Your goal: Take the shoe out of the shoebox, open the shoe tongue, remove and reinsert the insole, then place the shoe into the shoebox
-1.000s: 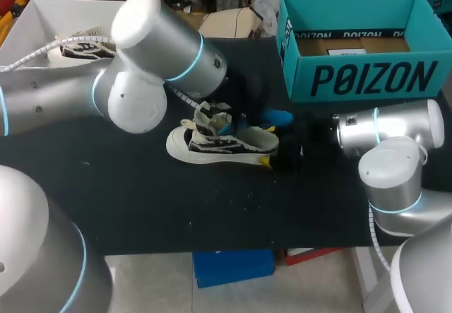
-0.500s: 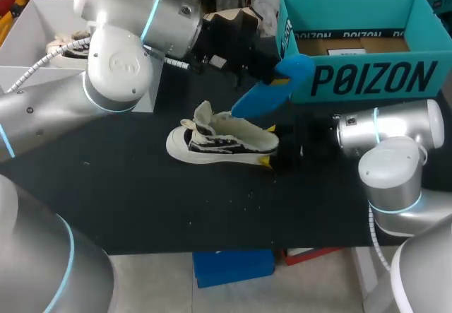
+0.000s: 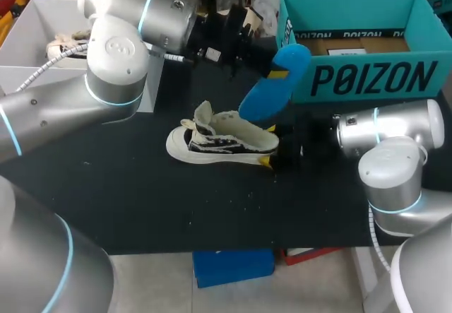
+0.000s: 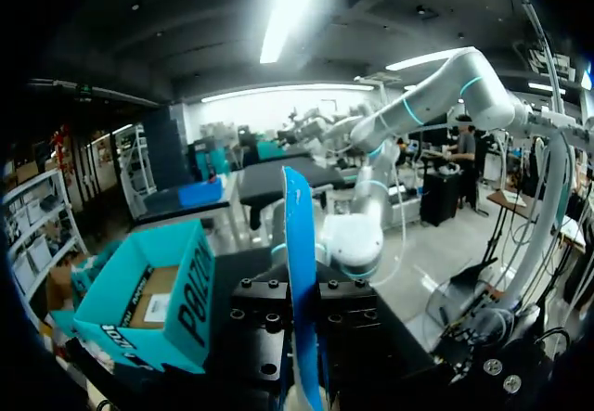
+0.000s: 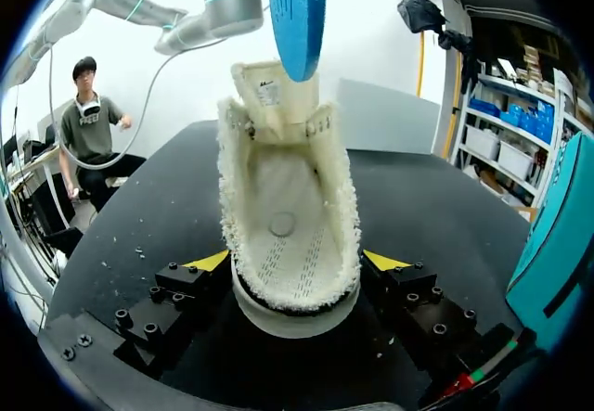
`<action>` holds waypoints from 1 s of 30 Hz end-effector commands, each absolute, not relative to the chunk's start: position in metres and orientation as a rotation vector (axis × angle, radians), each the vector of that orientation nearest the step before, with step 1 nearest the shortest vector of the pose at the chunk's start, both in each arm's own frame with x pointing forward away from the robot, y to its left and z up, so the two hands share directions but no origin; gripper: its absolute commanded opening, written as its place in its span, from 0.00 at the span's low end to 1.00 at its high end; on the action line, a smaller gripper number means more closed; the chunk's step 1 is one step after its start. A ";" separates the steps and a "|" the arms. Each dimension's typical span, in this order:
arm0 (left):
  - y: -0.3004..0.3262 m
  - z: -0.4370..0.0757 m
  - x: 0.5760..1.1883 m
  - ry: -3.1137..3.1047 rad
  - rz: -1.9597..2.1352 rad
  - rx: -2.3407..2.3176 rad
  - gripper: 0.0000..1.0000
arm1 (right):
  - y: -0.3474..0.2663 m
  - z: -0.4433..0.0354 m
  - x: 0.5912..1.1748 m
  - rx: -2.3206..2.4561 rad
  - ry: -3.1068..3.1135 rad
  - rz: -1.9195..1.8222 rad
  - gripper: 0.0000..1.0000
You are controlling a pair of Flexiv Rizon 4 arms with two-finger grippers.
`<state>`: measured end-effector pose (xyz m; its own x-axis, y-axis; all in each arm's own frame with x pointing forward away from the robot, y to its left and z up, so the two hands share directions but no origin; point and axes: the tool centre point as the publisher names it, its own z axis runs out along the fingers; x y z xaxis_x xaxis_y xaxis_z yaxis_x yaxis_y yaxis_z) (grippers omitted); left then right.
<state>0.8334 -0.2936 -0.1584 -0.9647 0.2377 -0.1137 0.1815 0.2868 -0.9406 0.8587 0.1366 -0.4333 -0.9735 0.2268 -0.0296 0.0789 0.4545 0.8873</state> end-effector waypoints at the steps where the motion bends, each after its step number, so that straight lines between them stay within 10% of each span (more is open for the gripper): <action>1: -0.294 -0.159 0.833 -2.485 1.802 -0.404 0.00 | 0.139 -0.435 0.859 0.272 2.555 1.543 0.00; 30: -0.287 -0.008 0.764 -1.934 2.042 0.018 0.00 | 0.139 -0.435 0.859 0.272 2.555 1.543 0.00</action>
